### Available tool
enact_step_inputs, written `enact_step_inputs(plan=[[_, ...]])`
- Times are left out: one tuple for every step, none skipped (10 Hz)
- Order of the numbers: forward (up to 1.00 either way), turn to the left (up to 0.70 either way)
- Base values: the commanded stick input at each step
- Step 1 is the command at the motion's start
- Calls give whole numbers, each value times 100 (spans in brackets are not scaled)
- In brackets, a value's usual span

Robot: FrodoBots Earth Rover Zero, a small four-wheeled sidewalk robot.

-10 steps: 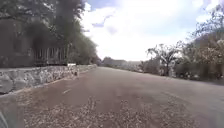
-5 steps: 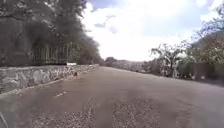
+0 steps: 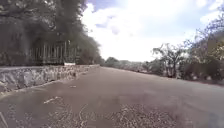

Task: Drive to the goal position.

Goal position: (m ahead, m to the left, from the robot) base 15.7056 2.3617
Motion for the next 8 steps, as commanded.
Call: enact_step_inputs(plan=[[70,30],[70,26],[70,10],[70,0],[70,0],[70,0],[70,0],[70,0]])
